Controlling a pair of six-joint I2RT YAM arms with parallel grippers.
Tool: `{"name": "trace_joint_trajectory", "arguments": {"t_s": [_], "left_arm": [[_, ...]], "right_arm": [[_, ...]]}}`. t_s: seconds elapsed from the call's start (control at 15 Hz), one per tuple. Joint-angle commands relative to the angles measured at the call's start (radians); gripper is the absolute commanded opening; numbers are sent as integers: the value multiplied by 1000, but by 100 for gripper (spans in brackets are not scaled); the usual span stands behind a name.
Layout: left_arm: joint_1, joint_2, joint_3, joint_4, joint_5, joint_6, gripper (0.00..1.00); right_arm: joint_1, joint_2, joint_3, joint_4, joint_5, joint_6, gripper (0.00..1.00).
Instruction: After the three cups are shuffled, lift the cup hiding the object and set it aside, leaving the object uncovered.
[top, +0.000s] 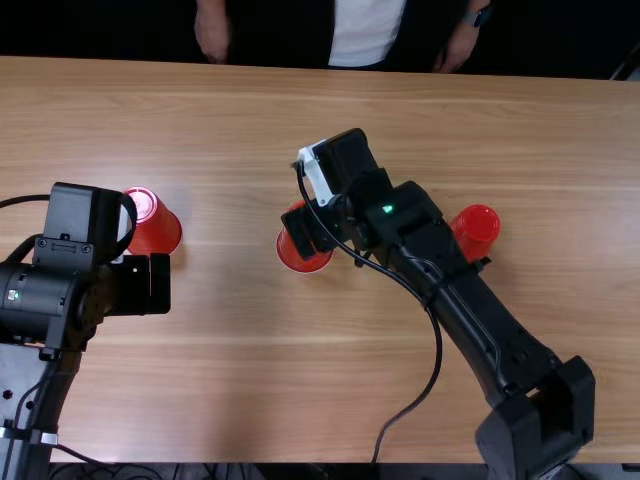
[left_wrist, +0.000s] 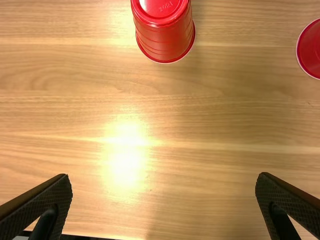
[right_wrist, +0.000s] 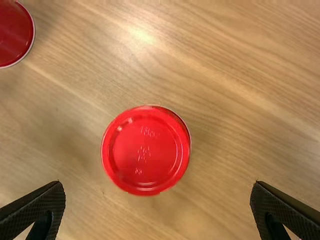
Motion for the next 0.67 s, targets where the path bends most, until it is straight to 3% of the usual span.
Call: {"name": "trace_joint_trajectory", "arguments": {"t_s": [0.0,0.6], "left_arm": [[6,5,27,0,6,-6,100],[9,2,1,1,6,-4,100]], "right_arm": [[14,39,37,2,-5,-1,100],[34,145,65,4,-5,1,100]]}}
